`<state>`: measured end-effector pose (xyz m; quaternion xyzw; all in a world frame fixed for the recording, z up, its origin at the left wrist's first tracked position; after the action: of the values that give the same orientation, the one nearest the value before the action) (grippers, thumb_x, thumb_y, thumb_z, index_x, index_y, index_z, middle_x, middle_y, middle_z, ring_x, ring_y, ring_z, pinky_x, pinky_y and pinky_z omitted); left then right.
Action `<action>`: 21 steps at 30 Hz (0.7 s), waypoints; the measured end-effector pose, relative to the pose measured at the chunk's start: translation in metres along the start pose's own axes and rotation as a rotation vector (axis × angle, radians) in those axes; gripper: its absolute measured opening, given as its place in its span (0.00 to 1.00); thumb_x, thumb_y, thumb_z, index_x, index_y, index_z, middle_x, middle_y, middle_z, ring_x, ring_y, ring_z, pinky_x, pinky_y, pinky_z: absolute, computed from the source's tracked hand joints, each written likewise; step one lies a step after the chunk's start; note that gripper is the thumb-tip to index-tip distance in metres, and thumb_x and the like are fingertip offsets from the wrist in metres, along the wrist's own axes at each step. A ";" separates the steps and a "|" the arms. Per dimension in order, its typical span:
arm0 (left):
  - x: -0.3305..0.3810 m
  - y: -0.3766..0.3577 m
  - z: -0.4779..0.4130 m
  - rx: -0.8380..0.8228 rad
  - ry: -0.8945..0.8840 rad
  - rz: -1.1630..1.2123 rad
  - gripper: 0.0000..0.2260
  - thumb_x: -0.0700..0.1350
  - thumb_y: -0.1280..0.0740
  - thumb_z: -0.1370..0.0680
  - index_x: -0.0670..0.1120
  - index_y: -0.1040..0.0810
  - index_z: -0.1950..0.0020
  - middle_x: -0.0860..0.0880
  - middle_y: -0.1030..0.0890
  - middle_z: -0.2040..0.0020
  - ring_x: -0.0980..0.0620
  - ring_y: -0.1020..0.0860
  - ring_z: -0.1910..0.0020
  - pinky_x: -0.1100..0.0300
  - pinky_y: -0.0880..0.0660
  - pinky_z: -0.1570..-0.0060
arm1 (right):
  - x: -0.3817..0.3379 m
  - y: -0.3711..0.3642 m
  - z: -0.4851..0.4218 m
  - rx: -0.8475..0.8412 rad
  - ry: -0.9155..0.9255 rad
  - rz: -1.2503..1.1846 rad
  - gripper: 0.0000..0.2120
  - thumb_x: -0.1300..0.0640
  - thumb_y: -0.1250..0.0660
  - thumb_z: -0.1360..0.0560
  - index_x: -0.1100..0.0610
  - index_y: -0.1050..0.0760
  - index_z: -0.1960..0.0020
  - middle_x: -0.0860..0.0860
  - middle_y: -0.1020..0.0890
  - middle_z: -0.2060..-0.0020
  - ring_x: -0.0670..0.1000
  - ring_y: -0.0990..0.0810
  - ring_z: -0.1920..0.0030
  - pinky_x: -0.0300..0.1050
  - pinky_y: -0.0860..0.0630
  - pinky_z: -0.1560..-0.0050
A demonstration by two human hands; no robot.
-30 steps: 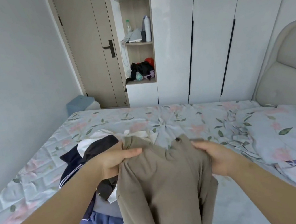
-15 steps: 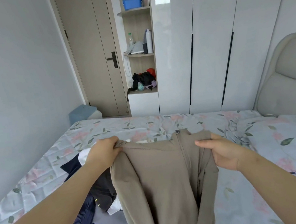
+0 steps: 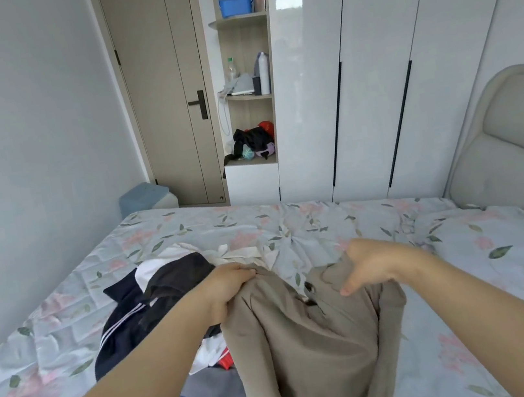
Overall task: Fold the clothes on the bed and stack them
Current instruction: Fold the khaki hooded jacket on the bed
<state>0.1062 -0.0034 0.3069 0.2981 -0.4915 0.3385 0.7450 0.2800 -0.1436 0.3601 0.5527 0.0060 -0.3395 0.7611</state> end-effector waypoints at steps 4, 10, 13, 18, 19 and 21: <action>-0.012 -0.020 0.010 -0.036 -0.038 -0.010 0.09 0.45 0.32 0.23 0.41 0.24 0.48 0.43 0.20 0.53 0.48 0.21 0.54 0.55 0.25 0.49 | 0.009 -0.006 0.003 0.058 0.074 -0.552 0.13 0.60 0.32 0.25 0.60 0.25 0.41 0.55 0.21 0.46 0.52 0.23 0.41 0.47 0.29 0.39; -0.039 -0.088 0.025 -0.275 -0.136 -0.241 0.31 0.51 0.20 0.37 0.51 0.30 0.38 0.54 0.21 0.45 0.56 0.22 0.45 0.59 0.24 0.42 | -0.026 -0.015 0.004 0.118 0.243 -0.584 0.04 0.59 0.34 0.23 0.53 0.28 0.49 0.48 0.21 0.51 0.47 0.22 0.48 0.45 0.25 0.43; -0.011 -0.072 0.028 -0.132 -0.318 -0.359 0.23 0.43 0.22 0.34 0.48 0.27 0.43 0.53 0.21 0.51 0.55 0.23 0.50 0.69 0.26 0.55 | -0.020 -0.007 0.006 0.158 0.232 -0.620 0.09 0.59 0.31 0.25 0.52 0.26 0.47 0.49 0.19 0.48 0.49 0.21 0.45 0.48 0.25 0.40; 0.016 -0.034 0.035 -0.165 -0.435 -0.302 0.20 0.44 0.23 0.42 0.46 0.21 0.52 0.51 0.19 0.58 0.57 0.23 0.57 0.59 0.26 0.50 | -0.001 -0.018 0.017 -0.076 0.139 -0.652 0.12 0.61 0.26 0.30 0.54 0.21 0.48 0.48 0.17 0.53 0.48 0.18 0.51 0.47 0.22 0.45; 0.020 -0.024 0.037 -0.152 -0.439 -0.313 0.18 0.41 0.23 0.40 0.43 0.21 0.52 0.51 0.20 0.59 0.58 0.23 0.59 0.59 0.26 0.51 | 0.005 -0.018 0.019 -0.099 0.099 -0.578 0.13 0.60 0.25 0.31 0.55 0.21 0.48 0.47 0.17 0.53 0.47 0.19 0.51 0.45 0.22 0.46; 0.029 -0.006 0.038 -0.131 -0.449 -0.331 0.16 0.34 0.23 0.35 0.36 0.22 0.51 0.49 0.21 0.58 0.57 0.24 0.59 0.59 0.27 0.51 | 0.019 -0.015 0.020 -0.093 0.022 -0.365 0.13 0.57 0.24 0.32 0.56 0.22 0.50 0.49 0.20 0.49 0.50 0.20 0.48 0.45 0.22 0.48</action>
<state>0.0992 -0.0306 0.3462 0.3930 -0.6098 0.1053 0.6802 0.2799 -0.1726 0.3481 0.5104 0.1301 -0.4651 0.7115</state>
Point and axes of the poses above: each hand's wrist, its own z-axis away from the middle knuckle, its own y-axis out of the back of the hand, x = y × z, the point moved 10 cm from there along -z, towards the middle knuckle
